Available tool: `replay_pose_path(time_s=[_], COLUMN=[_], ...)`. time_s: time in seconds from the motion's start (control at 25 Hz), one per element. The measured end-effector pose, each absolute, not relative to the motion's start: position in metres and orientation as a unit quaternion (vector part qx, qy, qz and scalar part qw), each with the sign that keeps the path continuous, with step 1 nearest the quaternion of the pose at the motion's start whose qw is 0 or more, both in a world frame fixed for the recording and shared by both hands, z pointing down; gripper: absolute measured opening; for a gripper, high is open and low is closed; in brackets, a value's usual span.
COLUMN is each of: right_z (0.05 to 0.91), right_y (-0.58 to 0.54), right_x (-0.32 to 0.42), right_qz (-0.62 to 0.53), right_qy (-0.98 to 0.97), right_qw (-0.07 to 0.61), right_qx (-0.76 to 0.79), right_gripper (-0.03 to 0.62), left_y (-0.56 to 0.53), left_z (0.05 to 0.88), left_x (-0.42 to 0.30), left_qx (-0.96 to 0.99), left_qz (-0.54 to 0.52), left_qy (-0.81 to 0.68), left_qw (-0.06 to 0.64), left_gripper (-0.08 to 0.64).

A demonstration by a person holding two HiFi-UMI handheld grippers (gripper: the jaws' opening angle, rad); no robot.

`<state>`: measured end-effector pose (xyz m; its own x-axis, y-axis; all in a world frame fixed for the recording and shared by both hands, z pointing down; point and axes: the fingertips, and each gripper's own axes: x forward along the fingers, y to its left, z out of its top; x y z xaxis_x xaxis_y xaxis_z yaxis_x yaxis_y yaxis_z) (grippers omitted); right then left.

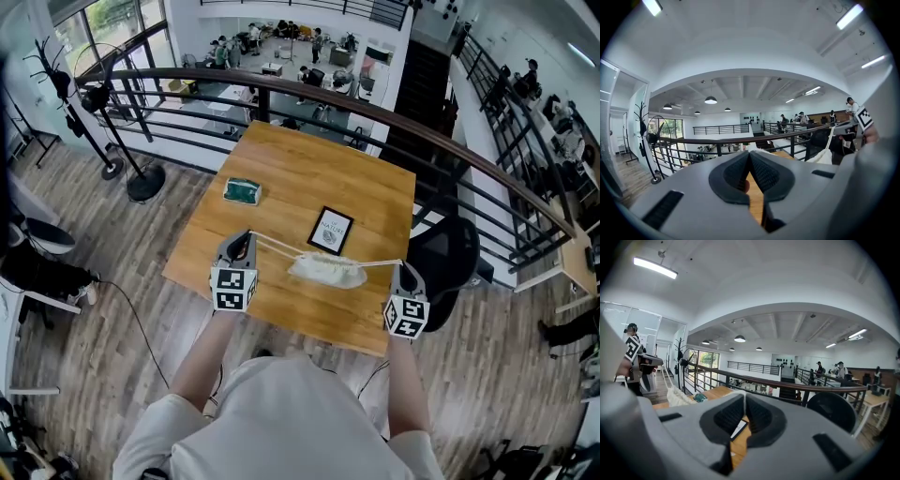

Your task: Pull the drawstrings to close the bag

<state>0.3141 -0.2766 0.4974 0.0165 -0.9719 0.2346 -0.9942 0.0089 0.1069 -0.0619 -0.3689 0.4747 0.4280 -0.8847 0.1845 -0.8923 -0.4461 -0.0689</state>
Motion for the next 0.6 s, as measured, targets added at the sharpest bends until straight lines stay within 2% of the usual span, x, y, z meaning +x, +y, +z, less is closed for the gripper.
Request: replay_pose_path(time_s=[0.6], right_z=[0.5011], right_y=[-0.2776], right_x=[0.3216], right_qz=[0.048], right_qy=[-0.704], right_qw=[0.121], right_qx=[0.699], right_gripper=[0.008], left_y=[-0.3672], left_z=[0.4747], left_x=[-0.0554], left_qx=[0.843], left_qz=[0.098], left_qy=[-0.529], left_qw=[0.022], left_gripper=[-0.006])
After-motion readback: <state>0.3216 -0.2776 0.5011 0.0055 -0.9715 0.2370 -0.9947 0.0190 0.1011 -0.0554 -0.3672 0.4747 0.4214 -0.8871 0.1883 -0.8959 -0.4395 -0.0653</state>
